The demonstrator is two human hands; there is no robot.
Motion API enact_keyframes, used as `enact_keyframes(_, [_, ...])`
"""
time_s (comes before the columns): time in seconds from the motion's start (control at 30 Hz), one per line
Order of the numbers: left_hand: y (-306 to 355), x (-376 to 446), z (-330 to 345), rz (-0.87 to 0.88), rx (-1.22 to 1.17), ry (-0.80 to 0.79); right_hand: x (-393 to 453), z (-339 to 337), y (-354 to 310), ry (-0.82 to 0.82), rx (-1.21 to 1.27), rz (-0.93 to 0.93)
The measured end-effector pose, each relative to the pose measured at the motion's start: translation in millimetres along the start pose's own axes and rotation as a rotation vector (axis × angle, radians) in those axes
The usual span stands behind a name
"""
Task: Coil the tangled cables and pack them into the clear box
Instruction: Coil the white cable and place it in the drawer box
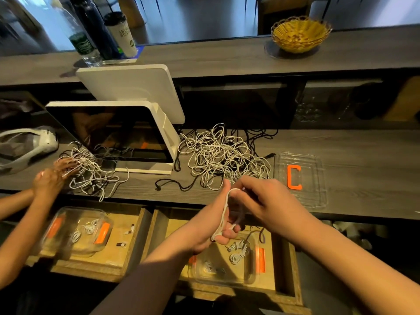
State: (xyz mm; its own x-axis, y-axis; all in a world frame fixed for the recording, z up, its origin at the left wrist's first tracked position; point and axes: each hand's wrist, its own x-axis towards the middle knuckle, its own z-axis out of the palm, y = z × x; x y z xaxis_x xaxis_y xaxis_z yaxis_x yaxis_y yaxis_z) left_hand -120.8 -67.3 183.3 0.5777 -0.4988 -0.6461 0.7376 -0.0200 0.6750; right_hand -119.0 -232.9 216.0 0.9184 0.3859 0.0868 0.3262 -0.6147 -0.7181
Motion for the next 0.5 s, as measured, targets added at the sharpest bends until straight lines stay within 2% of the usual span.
enact_keyframes(0.1, [2.8,-0.7,-6.8,-0.054,-0.055,-0.144,4.5,-1.9,4.5,0.054,0.013,0.015])
enact_keyframes(0.17, [3.6,-0.8,-9.9,-0.034,-0.068,-0.227,5.1,-0.3,9.1,0.052,-0.005,0.03])
enact_keyframes(0.23, [4.0,-2.6,-9.6,0.011,-0.021,-0.244,4.5,0.9,13.3,0.047,0.004,0.043])
enact_keyframes(0.3, [2.3,-4.1,-9.9,0.07,0.096,-0.187,3.2,1.8,14.2,0.06,0.046,0.078])
enact_keyframes(0.37, [2.9,-7.1,-9.5,0.148,0.172,-0.067,3.6,2.8,15.4,0.091,0.102,0.125])
enact_keyframes(0.5, [3.6,-9.0,-4.7,0.361,0.103,0.162,9.9,6.8,21.0,0.177,0.248,0.25])
